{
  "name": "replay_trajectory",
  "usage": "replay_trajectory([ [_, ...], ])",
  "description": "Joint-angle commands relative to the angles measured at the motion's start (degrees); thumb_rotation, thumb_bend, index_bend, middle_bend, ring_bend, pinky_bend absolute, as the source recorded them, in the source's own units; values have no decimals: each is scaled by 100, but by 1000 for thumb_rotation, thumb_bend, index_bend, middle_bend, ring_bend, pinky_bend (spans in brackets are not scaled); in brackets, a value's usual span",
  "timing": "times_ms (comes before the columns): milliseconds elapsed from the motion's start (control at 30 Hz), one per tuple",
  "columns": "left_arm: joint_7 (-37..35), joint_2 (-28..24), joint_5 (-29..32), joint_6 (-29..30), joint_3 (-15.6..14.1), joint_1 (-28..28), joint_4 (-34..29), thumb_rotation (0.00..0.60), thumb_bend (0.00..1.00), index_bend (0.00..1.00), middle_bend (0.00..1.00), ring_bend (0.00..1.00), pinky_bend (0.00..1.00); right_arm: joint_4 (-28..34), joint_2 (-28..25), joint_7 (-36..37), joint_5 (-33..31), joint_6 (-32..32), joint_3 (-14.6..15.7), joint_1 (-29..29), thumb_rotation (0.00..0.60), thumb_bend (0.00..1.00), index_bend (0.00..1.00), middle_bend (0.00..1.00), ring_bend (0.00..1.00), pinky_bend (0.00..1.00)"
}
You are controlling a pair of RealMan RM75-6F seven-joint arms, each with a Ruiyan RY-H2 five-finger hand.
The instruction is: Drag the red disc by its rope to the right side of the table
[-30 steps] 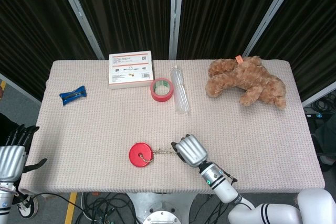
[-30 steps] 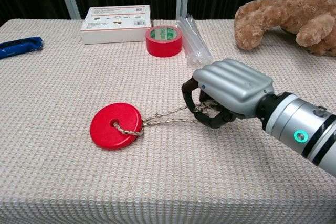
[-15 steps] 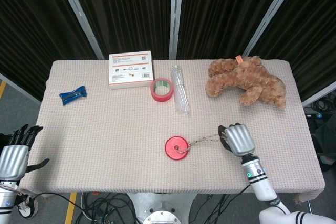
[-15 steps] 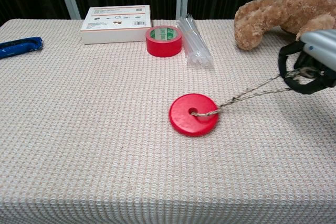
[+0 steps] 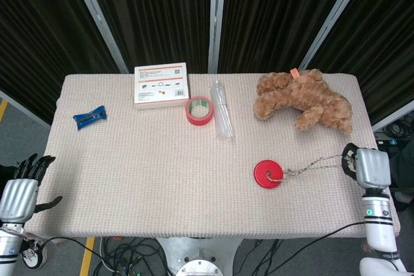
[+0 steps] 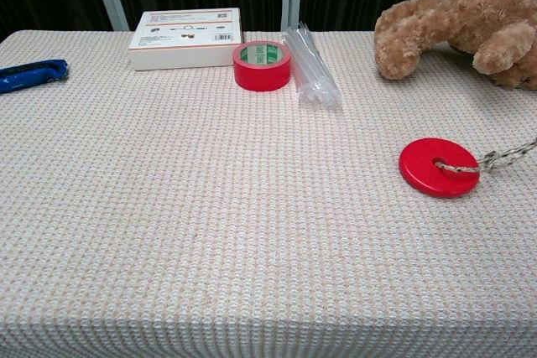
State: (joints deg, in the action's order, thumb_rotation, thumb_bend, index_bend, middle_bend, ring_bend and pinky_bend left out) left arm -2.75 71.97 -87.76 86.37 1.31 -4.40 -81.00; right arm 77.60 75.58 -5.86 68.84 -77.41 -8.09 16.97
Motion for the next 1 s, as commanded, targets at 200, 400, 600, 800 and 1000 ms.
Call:
replay_trajectory([
  [200,41,13,6,-2,-7,3,-22,600,13,139,134,24,122,-556,-82,193,-401,217,-331,-85,600,586,995,926,669,616],
  [400,50,5,12,-11,-5,-2,-26,600,13,139,134,24,122,-866,-104,342,-636,370,-514,-140,600,585,997,926,669,617],
  [600,64,23,-6,-2,-10,-5,-22,600,13,139,134,24,122,-669,-122,429,-430,262,-629,-72,600,586,996,926,669,616],
  [800,59,15,7,18,1,2,-31,600,13,139,134,24,122,144,-238,323,240,-70,-728,185,600,586,998,928,669,617],
  [1000,24,17,28,17,1,14,-3,600,14,139,134,24,122,1144,-205,-219,920,-221,-689,518,600,586,1000,931,667,617],
])
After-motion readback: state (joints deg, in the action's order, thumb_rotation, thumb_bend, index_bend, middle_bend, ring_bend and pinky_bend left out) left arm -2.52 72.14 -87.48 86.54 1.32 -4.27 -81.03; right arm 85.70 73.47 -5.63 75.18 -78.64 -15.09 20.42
